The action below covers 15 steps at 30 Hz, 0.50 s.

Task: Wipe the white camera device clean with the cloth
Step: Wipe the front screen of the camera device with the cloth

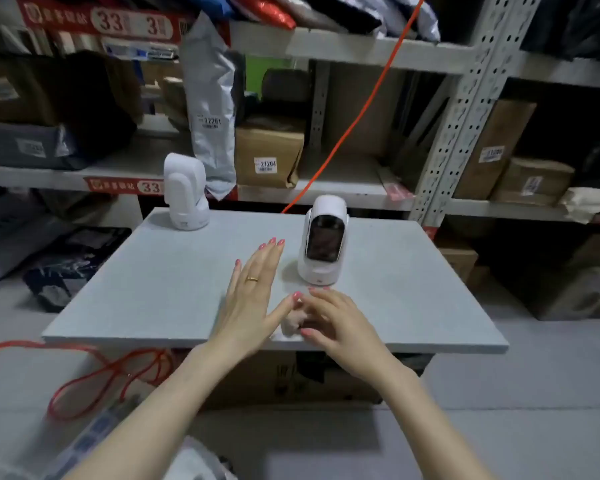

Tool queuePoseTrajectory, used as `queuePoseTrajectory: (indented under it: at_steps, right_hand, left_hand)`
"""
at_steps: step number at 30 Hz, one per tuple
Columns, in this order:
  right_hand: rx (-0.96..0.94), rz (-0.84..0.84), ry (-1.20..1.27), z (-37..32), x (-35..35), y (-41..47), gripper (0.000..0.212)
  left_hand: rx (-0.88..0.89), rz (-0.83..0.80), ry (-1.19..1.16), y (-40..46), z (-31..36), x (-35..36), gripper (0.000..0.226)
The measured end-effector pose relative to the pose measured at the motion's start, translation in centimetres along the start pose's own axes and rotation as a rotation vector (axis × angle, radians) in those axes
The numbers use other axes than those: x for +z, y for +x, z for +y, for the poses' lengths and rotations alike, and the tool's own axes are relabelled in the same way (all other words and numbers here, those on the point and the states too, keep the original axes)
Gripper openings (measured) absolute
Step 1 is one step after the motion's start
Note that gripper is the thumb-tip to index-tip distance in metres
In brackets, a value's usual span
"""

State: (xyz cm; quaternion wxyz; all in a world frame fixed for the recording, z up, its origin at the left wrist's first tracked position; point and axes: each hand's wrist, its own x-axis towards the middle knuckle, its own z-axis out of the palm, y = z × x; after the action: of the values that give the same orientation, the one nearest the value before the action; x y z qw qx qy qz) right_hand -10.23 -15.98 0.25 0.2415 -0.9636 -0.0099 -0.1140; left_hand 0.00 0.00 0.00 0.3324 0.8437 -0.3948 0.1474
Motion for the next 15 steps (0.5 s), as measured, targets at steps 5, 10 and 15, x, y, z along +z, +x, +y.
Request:
queuePoseTrajectory:
  at_steps: [5,10,15]
  right_hand:
    - [-0.032,0.06,-0.063,1.9,0.7,0.8,0.051]
    - [-0.114,0.154,-0.031,3.0,1.0,1.4,0.039]
    - [-0.127,0.225,-0.024,4.0,0.2,2.1,0.031]
  left_hand:
    - [-0.032,-0.005,-0.096,2.3,0.3,2.4,0.067]
    - [-0.178,0.015,-0.345,5.7,0.4,4.2,0.068]
    - [-0.329,0.06,-0.696,8.6,2.1,4.6,0.071]
